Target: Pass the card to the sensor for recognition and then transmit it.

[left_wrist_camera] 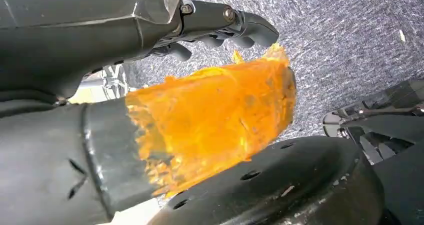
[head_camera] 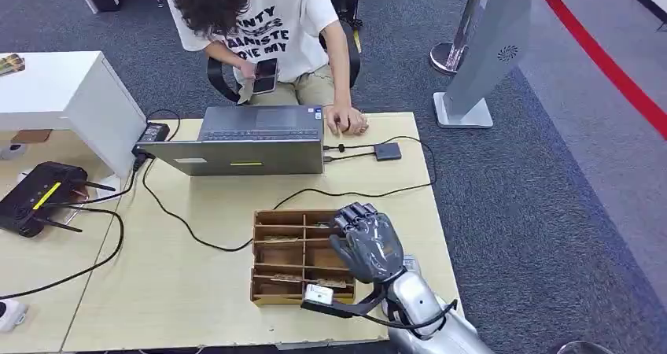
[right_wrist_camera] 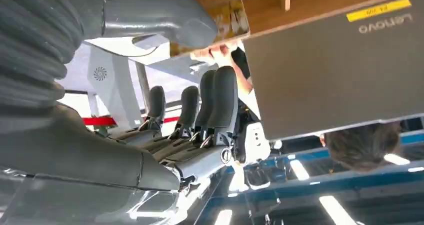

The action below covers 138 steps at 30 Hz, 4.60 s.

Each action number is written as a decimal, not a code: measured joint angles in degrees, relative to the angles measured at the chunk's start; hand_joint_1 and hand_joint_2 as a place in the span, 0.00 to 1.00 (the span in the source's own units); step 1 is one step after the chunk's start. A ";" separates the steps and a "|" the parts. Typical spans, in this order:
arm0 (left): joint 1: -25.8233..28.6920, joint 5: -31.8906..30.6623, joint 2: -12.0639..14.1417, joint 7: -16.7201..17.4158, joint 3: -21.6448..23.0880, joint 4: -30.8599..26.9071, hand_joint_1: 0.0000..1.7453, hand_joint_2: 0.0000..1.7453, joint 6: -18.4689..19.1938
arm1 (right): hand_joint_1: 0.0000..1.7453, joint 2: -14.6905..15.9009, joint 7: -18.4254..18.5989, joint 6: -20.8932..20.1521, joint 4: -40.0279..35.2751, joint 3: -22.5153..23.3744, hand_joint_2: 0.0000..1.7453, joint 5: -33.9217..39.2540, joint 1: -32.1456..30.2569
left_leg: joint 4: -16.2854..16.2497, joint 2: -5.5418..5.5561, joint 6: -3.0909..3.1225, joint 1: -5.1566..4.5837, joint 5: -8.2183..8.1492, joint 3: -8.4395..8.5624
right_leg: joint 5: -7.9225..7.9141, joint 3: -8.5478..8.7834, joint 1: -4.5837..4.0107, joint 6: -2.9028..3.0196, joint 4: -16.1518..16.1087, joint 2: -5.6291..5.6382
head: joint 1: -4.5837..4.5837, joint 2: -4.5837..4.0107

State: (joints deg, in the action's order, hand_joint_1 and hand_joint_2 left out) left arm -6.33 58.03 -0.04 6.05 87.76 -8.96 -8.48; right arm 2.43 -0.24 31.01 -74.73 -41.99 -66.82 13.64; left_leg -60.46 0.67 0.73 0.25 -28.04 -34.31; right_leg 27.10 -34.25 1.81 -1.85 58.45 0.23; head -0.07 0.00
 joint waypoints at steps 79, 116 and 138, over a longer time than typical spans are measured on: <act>0.07 -0.85 -0.02 -0.57 0.00 0.00 0.00 0.00 0.04 | 1.00 -3.30 -6.75 5.55 1.27 5.81 1.00 6.60 -1.48 | 0.00 0.00 -0.01 0.00 0.01 0.02 | -0.02 0.01 0.00 0.01 0.00 0.01 | 0.00 0.00; -0.45 -8.02 -0.04 -0.94 0.72 0.00 0.00 0.00 0.63 | 1.00 -9.40 -11.07 5.92 -11.20 7.04 1.00 15.29 8.14 | 0.01 -0.02 -0.12 0.02 0.12 0.05 | -0.11 -0.01 -0.01 0.16 0.09 0.04 | 0.00 0.00; -0.82 -7.32 -0.02 -0.74 0.76 0.00 0.00 0.00 0.74 | 0.00 -11.63 -14.42 -2.96 2.58 7.87 0.00 27.89 9.84 | 0.01 0.00 -0.18 0.01 0.13 0.01 | -0.10 -0.06 -0.04 0.17 0.10 0.01 | 0.00 0.00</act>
State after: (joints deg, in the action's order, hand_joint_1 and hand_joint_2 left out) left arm -7.15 50.71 -0.07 5.31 88.52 -8.96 -7.74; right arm -9.20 -14.66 28.05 -72.15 -34.12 -38.92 23.48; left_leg -60.45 0.66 0.55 0.26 -27.91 -34.31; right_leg 27.00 -34.31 1.77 -1.68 58.56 0.25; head -0.07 0.00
